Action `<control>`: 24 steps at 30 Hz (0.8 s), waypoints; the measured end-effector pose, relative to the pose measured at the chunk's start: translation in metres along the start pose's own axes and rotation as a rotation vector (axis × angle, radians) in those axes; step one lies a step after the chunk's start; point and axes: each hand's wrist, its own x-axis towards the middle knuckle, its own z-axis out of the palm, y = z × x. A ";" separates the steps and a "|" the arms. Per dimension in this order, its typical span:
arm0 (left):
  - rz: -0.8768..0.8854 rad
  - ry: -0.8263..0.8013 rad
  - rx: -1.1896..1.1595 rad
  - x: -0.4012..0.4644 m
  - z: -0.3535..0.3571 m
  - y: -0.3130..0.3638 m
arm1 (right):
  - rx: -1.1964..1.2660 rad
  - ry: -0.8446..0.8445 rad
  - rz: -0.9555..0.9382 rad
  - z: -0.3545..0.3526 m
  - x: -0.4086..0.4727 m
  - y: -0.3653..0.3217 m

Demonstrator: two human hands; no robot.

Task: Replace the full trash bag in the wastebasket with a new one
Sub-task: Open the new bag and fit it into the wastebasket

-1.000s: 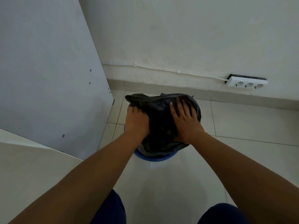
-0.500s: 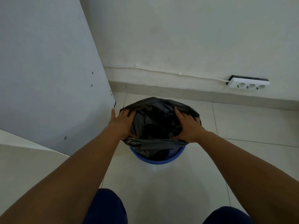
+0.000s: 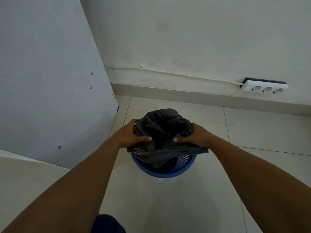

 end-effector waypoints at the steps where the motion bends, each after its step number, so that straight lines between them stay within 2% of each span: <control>1: 0.008 0.014 -0.031 -0.001 0.002 0.000 | 0.021 0.016 0.006 0.001 -0.002 0.000; 3: 0.013 0.038 -0.064 -0.001 0.005 0.004 | -0.008 0.119 0.005 0.004 -0.007 -0.002; 5: 0.007 0.101 -0.058 -0.004 0.006 0.012 | -0.193 0.275 -0.061 0.009 -0.018 -0.004; 8: 0.067 0.352 0.266 -0.017 0.003 0.019 | -0.438 0.464 -0.290 0.013 -0.044 -0.010; 10: 0.157 0.489 0.465 -0.031 0.000 0.020 | -0.506 0.470 -0.450 0.016 -0.066 -0.015; 11: 0.182 0.483 0.508 -0.037 -0.001 0.020 | -0.564 0.427 -0.505 0.019 -0.077 -0.014; 14: 0.090 0.226 0.447 -0.055 -0.002 0.022 | -0.760 0.257 -0.579 0.027 -0.100 -0.012; 16: 0.032 0.065 0.381 -0.065 -0.001 0.023 | -0.838 0.214 -0.608 0.032 -0.107 -0.012; 20: 0.060 -0.171 0.420 -0.077 -0.006 0.020 | -0.919 0.193 -0.649 0.036 -0.114 -0.008; 24: 0.062 -0.283 0.506 -0.079 -0.015 0.007 | -0.895 0.231 -0.754 0.044 -0.119 -0.006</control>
